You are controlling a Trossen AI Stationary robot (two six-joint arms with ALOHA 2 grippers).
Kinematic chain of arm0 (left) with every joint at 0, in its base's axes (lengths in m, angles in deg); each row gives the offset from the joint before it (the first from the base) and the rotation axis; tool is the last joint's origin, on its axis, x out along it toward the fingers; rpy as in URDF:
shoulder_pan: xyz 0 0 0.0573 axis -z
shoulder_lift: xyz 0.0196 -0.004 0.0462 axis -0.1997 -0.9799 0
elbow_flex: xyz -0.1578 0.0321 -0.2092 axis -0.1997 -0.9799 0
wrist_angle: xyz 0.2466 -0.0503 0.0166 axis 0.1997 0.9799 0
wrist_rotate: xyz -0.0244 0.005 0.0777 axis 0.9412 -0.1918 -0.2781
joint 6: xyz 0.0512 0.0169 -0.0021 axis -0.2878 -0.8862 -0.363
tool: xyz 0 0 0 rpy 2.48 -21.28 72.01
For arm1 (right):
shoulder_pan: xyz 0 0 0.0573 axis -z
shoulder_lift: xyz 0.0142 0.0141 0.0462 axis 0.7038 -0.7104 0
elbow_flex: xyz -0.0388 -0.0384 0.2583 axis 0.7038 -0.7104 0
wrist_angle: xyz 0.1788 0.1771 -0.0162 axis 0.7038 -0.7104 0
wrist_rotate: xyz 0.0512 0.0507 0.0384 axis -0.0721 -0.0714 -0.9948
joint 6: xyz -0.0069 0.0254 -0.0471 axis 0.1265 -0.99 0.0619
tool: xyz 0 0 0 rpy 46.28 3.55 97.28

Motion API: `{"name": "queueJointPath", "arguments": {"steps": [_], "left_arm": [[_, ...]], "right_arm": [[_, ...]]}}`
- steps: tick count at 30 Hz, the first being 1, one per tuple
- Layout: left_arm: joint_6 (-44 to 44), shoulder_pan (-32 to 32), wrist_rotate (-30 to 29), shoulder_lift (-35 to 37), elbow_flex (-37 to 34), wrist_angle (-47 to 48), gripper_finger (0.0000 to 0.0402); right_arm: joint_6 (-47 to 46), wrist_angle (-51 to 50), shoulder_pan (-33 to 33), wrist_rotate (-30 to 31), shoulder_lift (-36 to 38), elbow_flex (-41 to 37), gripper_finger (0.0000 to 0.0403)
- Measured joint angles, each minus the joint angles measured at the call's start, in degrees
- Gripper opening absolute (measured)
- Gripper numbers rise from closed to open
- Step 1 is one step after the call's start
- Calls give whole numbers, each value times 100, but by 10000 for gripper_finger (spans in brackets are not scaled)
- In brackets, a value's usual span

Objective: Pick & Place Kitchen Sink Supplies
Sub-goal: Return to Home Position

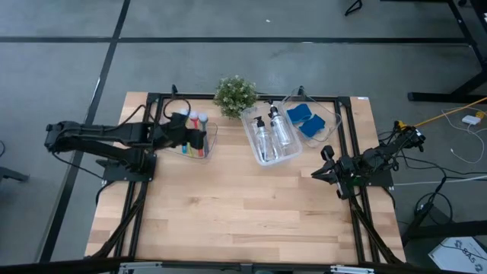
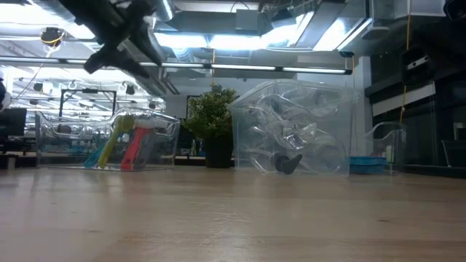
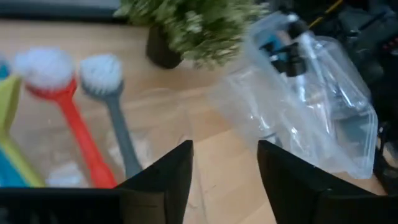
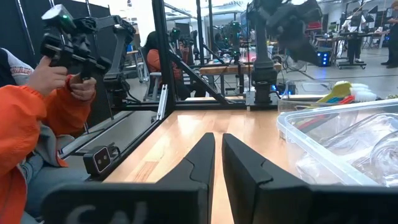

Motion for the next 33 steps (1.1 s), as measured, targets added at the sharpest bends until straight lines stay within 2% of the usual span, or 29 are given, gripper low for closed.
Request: {"name": "queueJointPath", "arguments": {"steps": [5,10,15,21,29,33], "left_arm": [[-593,686,-958,-178,0,-431,149],[-772,967,-1730,-428,0,-1137,148],[-768,968,-1547,-655,0,-1677,149],[-560,968,-1545,-851,0,-1725,150],[-1135,997,-1638,-914,0,-1718,149],[-1936,1438,-1681,-981,0,-2215,152]], "right_arm": [[0,-2,0,0,-2,0,32],[0,0,1,0,0,-1,32],[1,-2,0,0,-2,0,32],[2,-2,2,0,0,0,32],[0,-1,0,0,0,-1,32],[0,0,0,0,-1,0,32]]}}
